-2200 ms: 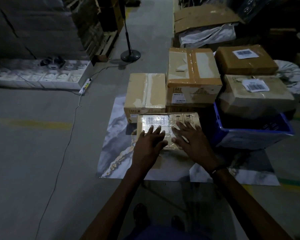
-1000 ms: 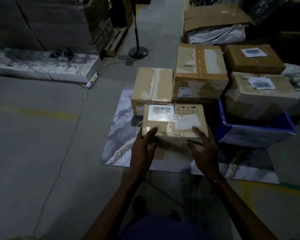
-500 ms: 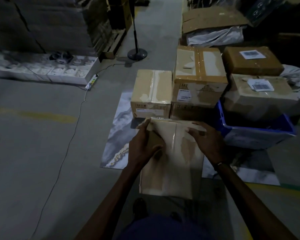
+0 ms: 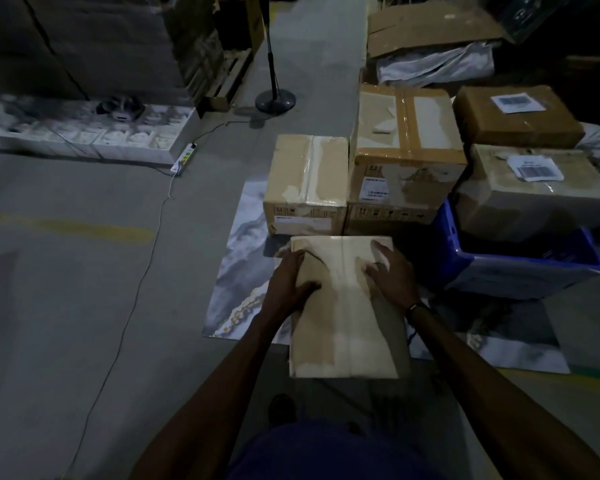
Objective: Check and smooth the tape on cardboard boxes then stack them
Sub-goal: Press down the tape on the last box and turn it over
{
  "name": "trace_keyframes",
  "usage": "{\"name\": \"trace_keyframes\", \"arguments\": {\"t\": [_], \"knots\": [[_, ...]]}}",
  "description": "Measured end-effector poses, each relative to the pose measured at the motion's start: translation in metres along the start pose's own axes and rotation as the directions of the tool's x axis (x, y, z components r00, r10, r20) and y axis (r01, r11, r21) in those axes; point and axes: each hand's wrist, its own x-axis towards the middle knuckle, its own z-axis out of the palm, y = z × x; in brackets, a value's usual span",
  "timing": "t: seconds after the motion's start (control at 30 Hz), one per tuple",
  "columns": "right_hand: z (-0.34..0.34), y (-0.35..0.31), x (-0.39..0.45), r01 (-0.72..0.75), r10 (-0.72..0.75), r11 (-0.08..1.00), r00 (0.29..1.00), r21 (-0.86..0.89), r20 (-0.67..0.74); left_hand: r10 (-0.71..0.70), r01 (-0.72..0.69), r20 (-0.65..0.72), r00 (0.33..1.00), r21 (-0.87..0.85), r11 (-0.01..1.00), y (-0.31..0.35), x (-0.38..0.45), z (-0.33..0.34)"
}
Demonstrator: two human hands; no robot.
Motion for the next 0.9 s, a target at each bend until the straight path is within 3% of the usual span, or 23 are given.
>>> {"name": "trace_keyframes", "arguments": {"t": [0.2,0.37,0.5,0.9], "knots": [[0.019,0.017,0.006,-0.039,0.056,0.979,0.995,-0.199,0.082,0.019,-0.040,0.119,0.993,0.177,0.983,0.018,0.004,0.003],[0.024,0.025,-0.014,0.109,-0.089,0.883,0.994,-0.456,0.066,0.121,-0.154,0.107,0.987,0.392,0.907,0.014,-0.016,0.020],[0.025,0.016,-0.044,0.185,-0.141,0.833,0.982,-0.521,0.124,0.082,-0.175,0.216,0.973,0.459,0.871,0.018,-0.030,0.035],[0.016,0.002,-0.060,0.182,-0.070,0.817,0.973,-0.547,0.219,-0.008,-0.119,0.258,0.966,0.473,0.873,0.032,-0.039,0.033]]}}
